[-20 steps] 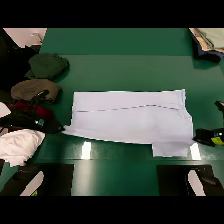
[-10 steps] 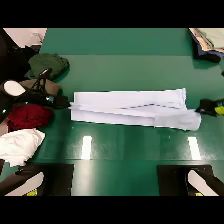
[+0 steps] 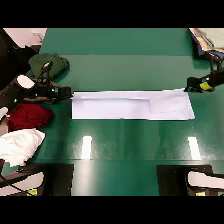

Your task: Fold the shirts.

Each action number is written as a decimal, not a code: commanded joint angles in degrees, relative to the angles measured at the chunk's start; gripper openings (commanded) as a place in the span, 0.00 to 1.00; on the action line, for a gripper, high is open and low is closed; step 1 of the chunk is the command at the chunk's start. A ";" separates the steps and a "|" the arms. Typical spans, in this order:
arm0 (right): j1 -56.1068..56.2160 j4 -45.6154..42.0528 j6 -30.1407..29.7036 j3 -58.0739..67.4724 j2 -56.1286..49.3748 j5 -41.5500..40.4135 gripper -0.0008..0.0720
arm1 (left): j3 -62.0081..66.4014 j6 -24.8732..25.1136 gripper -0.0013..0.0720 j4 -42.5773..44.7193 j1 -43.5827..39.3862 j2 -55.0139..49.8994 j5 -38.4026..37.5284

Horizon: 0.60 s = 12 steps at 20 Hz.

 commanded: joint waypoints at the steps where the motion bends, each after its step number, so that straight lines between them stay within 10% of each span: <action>1: -0.04 3.74 1.95 6.16 -6.60 -1.84 0.38 | 0.17 -1.14 0.46 -3.10 0.04 -0.42 7.45; 2: -0.59 7.39 1.92 7.89 -8.00 -2.64 0.58 | 0.20 -2.49 0.80 -4.74 0.04 -0.42 9.22; 6: -3.39 16.09 -0.85 12.92 -10.54 -1.31 0.65 | 4.83 -2.73 0.82 -5.88 0.04 -0.42 6.19; 7: -4.22 15.85 -2.45 13.09 -10.49 0.94 0.64 | 6.29 -2.73 0.78 -5.77 0.04 -0.42 3.58; 10: -8.72 15.82 -7.06 11.28 -10.49 9.49 0.66 | 7.96 1.60 0.05 -6.60 0.02 -0.42 -2.89; 12: -11.96 15.82 -8.17 7.78 -10.49 10.86 0.95 | 7.93 2.08 0.05 -6.60 0.02 -0.42 -6.56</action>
